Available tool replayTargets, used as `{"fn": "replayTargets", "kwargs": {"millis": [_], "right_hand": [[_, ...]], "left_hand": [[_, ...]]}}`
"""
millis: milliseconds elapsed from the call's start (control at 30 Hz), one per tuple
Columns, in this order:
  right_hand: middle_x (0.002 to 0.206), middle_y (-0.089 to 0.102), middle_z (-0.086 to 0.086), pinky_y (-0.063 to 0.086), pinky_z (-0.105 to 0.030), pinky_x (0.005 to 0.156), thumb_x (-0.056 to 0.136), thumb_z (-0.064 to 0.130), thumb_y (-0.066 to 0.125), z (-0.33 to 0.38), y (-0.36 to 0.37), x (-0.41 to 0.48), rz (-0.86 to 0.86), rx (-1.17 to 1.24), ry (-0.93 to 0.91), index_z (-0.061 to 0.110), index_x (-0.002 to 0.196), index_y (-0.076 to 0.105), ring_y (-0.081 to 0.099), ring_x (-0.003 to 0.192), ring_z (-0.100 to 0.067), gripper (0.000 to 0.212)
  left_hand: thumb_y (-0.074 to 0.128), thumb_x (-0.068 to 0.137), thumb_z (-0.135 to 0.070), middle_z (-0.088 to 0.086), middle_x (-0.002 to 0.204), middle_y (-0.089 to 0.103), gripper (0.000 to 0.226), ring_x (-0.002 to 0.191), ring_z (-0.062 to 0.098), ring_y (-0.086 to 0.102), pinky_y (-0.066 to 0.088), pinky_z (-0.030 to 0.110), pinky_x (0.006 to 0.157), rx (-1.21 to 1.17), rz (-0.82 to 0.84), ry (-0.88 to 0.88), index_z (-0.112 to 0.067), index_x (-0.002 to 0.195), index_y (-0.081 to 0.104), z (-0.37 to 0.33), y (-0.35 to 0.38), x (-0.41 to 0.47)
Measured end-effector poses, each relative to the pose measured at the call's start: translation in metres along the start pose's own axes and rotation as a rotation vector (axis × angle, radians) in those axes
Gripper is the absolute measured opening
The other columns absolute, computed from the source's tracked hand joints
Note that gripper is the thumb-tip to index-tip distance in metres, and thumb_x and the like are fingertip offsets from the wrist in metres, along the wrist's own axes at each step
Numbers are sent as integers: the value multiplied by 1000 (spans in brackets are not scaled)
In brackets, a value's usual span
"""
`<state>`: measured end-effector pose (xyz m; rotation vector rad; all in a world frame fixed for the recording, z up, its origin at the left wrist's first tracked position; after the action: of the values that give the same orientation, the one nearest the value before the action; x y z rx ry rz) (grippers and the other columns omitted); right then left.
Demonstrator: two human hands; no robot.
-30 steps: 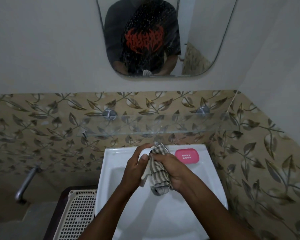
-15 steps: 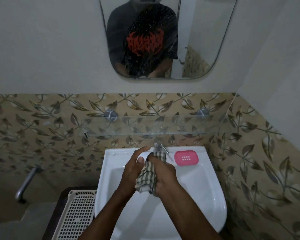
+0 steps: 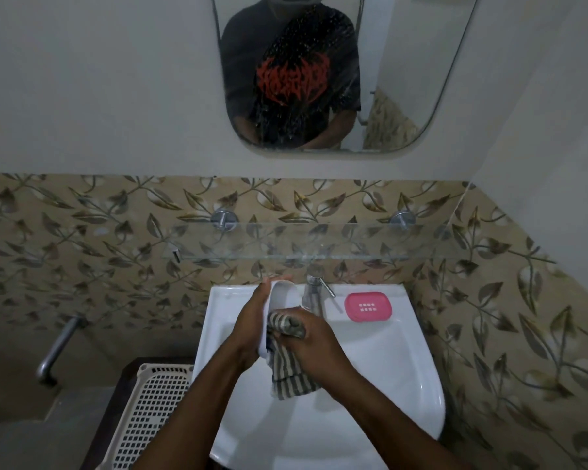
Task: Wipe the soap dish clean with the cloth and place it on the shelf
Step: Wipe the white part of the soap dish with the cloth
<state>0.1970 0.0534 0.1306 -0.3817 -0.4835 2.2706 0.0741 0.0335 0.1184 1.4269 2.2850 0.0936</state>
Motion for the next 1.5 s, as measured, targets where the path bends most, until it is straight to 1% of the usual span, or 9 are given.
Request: {"fn": "replayTargets", "kwargs": {"millis": [233,333,433,600,700,867,1033,1200,1500], "right_hand": [[87,62,6,49,-32,67,77,10,63,1,-5,-3,-24,-749,-341,33,84,64,58,89,-22,25],[103,71,2,53,-32,75,86,24,68,8,-16,5,-376,-611,-299,27,108,69,65,94,-22,22],[106,74,-3,54,-32,79,82,24,74,16,-10,15,-560,-517,-246,22,114,70,68,94,-24,32],[101,74,0,43,-22,76,86,27,65,7,6,11,-276,-430,-212,24,104,73,65,95,-20,20],[91,74,1,41,-24,68,81,23,64,11,-7,9,-69,-499,-248,26,94,73,66,87,-20,16],[85,72,-4,45,-29,63,85,25,66,26,-29,34,-490,-448,-173,19,91,72,64,77,-23,10],[88,73,-4,38,-23,67,86,25,63,18,-9,42,-349,-495,-180,19,89,72,65,81,-22,11],[71,67,-7,33,-25,62,77,16,66,19,-18,15,121,-512,-260,13,71,65,59,70,-24,7],[97,69,-7,40,-33,61,78,16,69,18,-13,21,-221,-1032,-333,17,104,66,61,95,-28,26]], "left_hand": [[31,101,-51,13,113,64,53,99,27,61,56,36,78,-137,-36,-160,-14,131,53,-2,-10,6],[42,96,-54,17,125,60,59,107,18,64,51,26,90,-103,13,-22,-10,136,45,-5,-2,5],[27,103,-45,14,113,69,44,78,7,69,56,16,64,-112,102,-40,-13,115,56,1,7,5],[31,99,-57,12,113,65,59,102,28,60,43,48,102,-322,51,-181,-13,130,56,-3,-3,4],[35,96,-60,15,97,73,59,97,31,61,48,47,87,-423,12,-219,-14,118,64,-4,-9,7],[35,101,-49,0,73,74,44,83,21,63,54,35,73,-273,14,-140,-17,90,63,-10,3,6],[36,97,-50,12,76,73,64,76,27,70,53,36,75,-294,23,-174,-10,69,77,-9,10,6],[34,98,-57,15,98,71,63,88,30,67,49,43,77,-350,-60,-264,-8,125,61,-6,-2,4],[35,98,-55,14,101,66,52,90,24,61,50,36,75,-226,-37,-228,-14,110,64,-2,8,1]]}}
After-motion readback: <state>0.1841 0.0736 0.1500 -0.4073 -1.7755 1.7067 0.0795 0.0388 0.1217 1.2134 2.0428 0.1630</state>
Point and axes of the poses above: each hand's wrist, its own x-axis towards the middle knuckle, its own y-axis out of the palm, z = x × y, the point moved 1 cm from there along x, towards the middle knuckle
